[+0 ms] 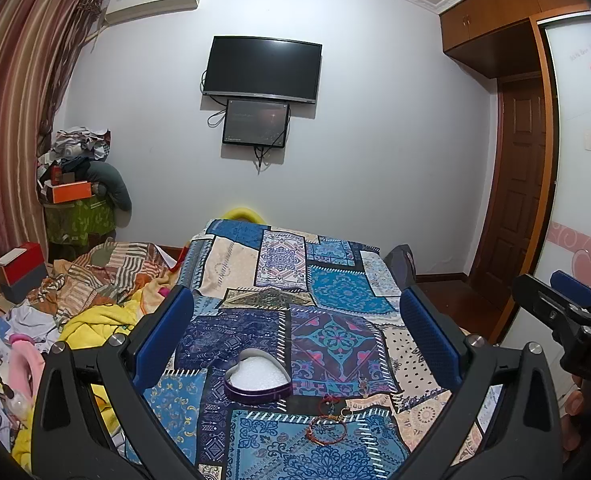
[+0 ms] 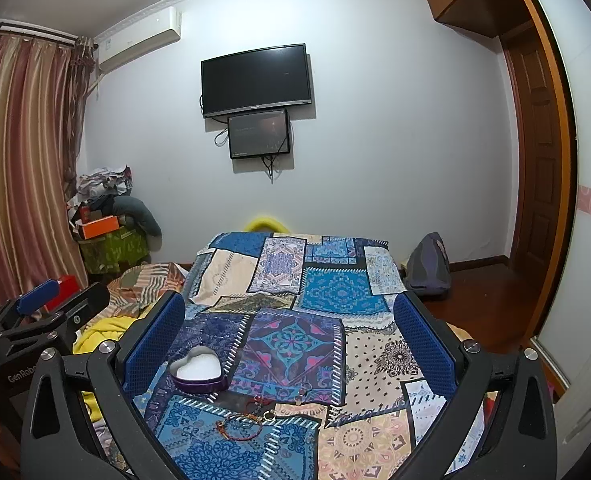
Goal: Organize jewelry
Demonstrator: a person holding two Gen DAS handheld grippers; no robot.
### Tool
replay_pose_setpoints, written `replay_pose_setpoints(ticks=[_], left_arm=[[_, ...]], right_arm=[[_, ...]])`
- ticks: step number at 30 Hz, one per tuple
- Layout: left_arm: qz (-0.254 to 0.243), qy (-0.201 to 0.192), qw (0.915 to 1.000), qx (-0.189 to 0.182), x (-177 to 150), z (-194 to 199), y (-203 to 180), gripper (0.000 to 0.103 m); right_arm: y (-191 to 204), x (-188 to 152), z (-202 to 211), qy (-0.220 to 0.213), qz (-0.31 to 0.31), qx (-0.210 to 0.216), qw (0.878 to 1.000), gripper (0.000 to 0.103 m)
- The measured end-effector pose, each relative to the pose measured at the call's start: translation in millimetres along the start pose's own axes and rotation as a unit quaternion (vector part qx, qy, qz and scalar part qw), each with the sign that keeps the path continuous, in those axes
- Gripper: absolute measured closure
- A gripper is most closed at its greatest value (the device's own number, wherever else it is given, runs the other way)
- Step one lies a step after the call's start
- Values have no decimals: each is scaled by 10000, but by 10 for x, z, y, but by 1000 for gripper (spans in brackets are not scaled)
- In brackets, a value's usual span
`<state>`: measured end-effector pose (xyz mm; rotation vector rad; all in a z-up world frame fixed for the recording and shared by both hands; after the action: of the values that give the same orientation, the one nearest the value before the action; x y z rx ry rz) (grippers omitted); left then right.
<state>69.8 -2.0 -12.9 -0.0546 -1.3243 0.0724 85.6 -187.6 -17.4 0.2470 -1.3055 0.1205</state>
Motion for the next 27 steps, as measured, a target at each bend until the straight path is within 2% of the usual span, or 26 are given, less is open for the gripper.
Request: replay_pose_setpoints(ticks=[7,13,16,22,25,27], left_arm=[[6,93,10000,-11,-69,-125,38,0],[28,241,9997,26,-162,-295,102,0],[-5,446,9990,44,-248,-452,150,0],[-152,1031,9942,266,-574,-859,304,0],[-317,1544,9871,279,-842,-1056,336,0],[-450,1831,9817,261,-1008,-1154,343,0]], right_arm=[[-29,-60,-112,123,63,-89,9999,0],[-152,-237,-314,422,108,-266,9987,0],[-259,-390,-456,712,98,-320,9969,0],[-502,-809,-749,1572,63,-365,9869,0],[-597,-989,-861,1973,-1,-291,9799,2],[-642,-1095,-920,2181,-19,-233,9757,6]])
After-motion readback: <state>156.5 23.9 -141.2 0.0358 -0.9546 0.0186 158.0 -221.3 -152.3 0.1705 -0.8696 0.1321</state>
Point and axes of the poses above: each gripper's, at about its wrist camera, not at the fingertips, and z roughly against the way its jaws point, y to its left, x to its top, the point moved 7 cm from there along -z, roughly the way its jaws point, and after that the axes turned 2 degrees about -z, right-handed, at the moved point
